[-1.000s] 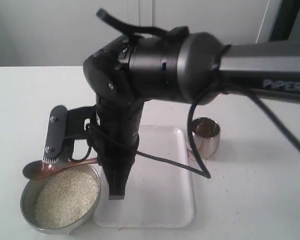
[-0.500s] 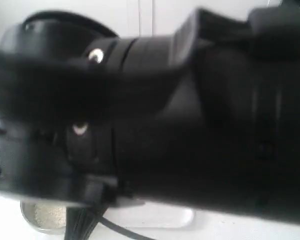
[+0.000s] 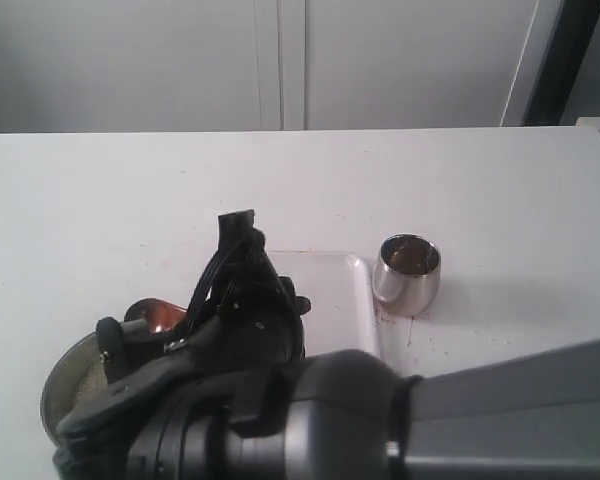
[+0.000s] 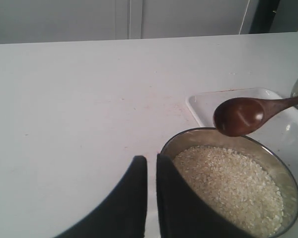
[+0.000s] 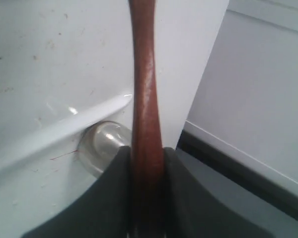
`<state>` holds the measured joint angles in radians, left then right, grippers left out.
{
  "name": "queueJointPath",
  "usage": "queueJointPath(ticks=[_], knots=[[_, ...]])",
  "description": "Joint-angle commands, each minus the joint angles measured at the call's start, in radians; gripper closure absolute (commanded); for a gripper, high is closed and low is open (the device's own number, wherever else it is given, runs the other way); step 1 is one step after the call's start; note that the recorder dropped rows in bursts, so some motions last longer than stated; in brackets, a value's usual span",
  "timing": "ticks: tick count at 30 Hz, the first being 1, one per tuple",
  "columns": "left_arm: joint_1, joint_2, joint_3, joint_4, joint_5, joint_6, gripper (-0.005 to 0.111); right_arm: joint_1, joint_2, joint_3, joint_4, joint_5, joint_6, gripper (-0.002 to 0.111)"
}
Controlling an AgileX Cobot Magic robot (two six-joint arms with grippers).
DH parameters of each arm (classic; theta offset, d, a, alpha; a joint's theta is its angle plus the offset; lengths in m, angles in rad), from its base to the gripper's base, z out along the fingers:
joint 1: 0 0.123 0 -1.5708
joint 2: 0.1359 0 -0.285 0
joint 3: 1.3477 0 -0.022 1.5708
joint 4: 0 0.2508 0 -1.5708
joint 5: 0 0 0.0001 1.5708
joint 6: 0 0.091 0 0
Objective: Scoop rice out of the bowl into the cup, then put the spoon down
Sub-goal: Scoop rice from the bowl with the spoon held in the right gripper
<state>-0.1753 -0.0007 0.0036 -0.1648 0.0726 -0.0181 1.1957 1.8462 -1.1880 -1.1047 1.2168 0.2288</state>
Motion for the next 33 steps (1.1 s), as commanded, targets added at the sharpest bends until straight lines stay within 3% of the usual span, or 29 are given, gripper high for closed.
queueJointPath(ticks=[1, 11, 33], knots=[[-0.009, 0.001, -0.004, -0.006, 0.004, 0.0, 0.092, 0.002, 0.069, 0.004, -0.139, 0.004, 0.021, 0.108], [-0.009, 0.001, -0.004, -0.006, 0.004, 0.0, 0.092, 0.002, 0.101, 0.004, -0.214, -0.071, 0.021, 0.108], [-0.009, 0.001, -0.004, -0.006, 0.004, 0.0, 0.092, -0.025, 0.101, 0.004, -0.195, -0.126, 0.021, 0.108]])
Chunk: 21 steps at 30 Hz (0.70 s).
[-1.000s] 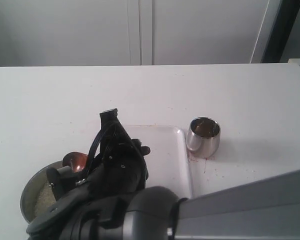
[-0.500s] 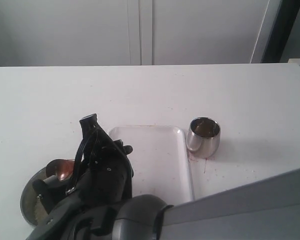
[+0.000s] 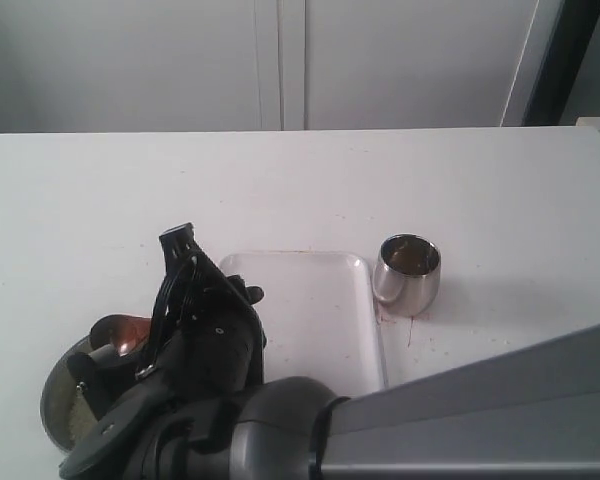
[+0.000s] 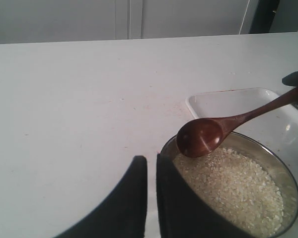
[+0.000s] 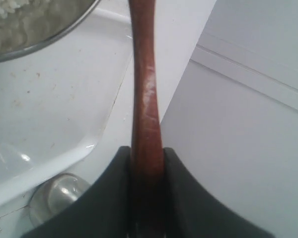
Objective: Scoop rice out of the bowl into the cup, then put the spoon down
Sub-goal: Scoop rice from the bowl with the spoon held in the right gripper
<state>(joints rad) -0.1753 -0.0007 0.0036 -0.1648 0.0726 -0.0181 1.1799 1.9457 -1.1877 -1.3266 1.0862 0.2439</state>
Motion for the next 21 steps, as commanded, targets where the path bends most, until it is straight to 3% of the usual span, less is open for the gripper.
queueJointPath(ticks=[1, 21], knots=[[-0.009, 0.001, -0.004, -0.006, 0.004, 0.0, 0.092, -0.009, 0.001, 0.003, 0.035, 0.003, 0.006, 0.108], [-0.009, 0.001, -0.004, -0.006, 0.004, 0.0, 0.092, -0.027, 0.06, 0.003, 0.042, -0.036, 0.03, 0.108]])
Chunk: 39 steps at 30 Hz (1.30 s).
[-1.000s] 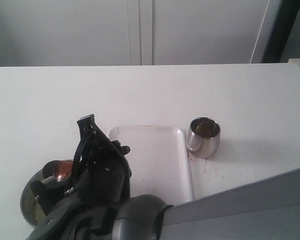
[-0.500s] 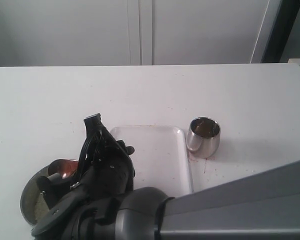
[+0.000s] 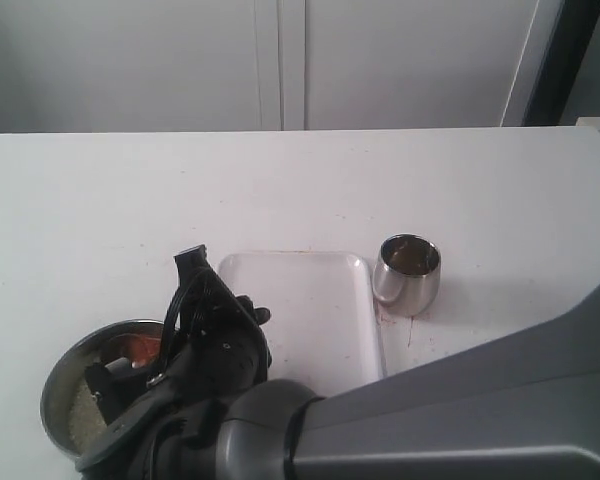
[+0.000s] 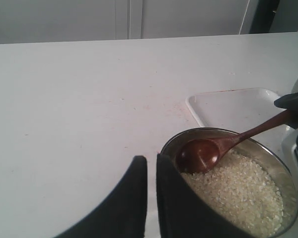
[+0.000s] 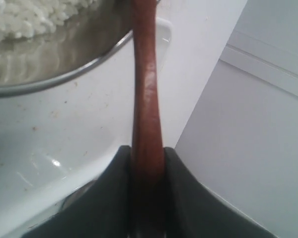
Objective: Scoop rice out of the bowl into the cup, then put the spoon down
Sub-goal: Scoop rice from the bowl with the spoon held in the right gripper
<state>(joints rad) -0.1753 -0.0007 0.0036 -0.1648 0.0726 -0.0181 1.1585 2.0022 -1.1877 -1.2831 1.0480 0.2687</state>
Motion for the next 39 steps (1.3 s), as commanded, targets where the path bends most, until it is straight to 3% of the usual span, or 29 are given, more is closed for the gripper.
queueJointPath(ticks=[1, 14, 29, 39], knots=[[-0.009, 0.001, -0.004, -0.006, 0.004, 0.0, 0.092, -0.005, 0.003, 0.003, -0.001, 0.002, 0.005, 0.108], [-0.009, 0.001, -0.004, -0.006, 0.004, 0.0, 0.092, -0.003, -0.034, -0.003, 0.095, 0.026, -0.068, 0.108], [-0.009, 0.001, -0.004, -0.006, 0.004, 0.0, 0.092, -0.005, -0.046, -0.178, 0.478, 0.058, -0.334, 0.108], [-0.009, 0.001, -0.004, -0.006, 0.004, 0.0, 0.092, -0.131, -0.073, -0.255, 0.864, 0.098, -0.43, 0.108]])
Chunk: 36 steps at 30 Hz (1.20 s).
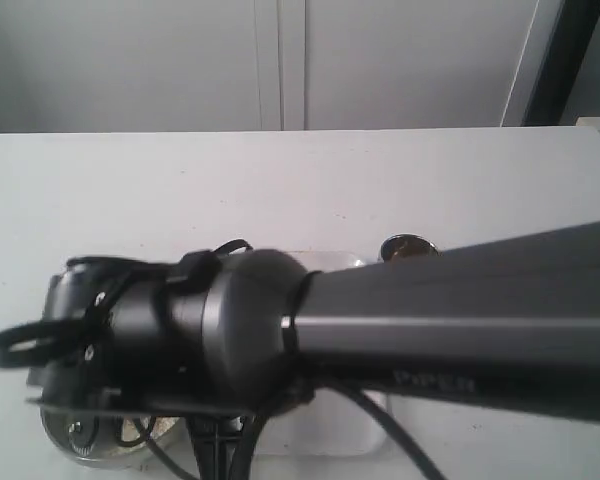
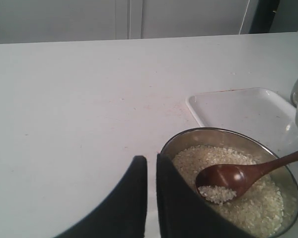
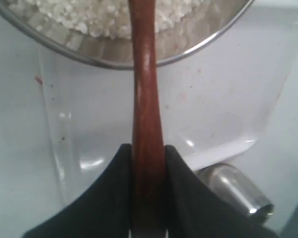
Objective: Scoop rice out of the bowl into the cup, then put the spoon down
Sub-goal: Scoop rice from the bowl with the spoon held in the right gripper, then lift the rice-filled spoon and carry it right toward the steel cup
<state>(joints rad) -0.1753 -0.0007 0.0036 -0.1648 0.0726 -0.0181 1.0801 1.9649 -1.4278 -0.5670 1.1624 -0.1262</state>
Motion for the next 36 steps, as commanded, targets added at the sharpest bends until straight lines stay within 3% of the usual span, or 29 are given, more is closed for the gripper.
queueJointPath(ticks=[1, 6, 26, 36], knots=[[-0.009, 0.001, -0.004, -0.006, 0.004, 0.0, 0.092, -0.064, -0.047, -0.015, 0.187, -0.032, -0.039, 0.108], [-0.009, 0.001, -0.004, -0.006, 0.004, 0.0, 0.092, -0.106, -0.104, -0.015, 0.351, -0.076, -0.1, 0.108], [-0.009, 0.001, -0.004, -0.006, 0.004, 0.0, 0.092, -0.124, -0.13, -0.015, 0.399, 0.007, -0.049, 0.108], [-0.009, 0.001, -0.004, -0.006, 0.004, 0.0, 0.092, -0.159, -0.293, -0.015, 0.399, 0.059, -0.026, 0.108]])
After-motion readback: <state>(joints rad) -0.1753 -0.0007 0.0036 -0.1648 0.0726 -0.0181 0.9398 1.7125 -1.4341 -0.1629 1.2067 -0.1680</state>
